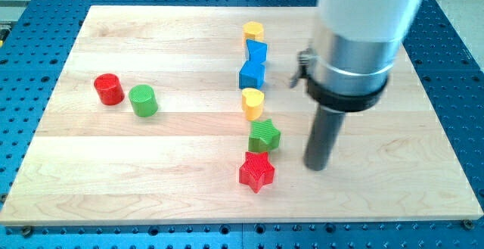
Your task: Move the stars to the bottom of the yellow heart
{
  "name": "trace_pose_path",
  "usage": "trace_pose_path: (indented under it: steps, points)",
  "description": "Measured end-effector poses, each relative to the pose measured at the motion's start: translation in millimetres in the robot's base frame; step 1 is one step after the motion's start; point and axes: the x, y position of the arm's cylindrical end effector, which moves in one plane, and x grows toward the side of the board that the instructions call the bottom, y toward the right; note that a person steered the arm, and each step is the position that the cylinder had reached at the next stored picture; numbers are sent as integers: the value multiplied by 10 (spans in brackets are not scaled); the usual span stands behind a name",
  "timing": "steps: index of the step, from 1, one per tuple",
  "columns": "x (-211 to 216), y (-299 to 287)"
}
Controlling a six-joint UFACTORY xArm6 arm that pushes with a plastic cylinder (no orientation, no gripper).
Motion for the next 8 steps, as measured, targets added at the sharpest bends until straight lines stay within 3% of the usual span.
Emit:
trace_pose_path:
  steps: [5,8]
  points:
    - [-153,-647]
    - [-90,-656]
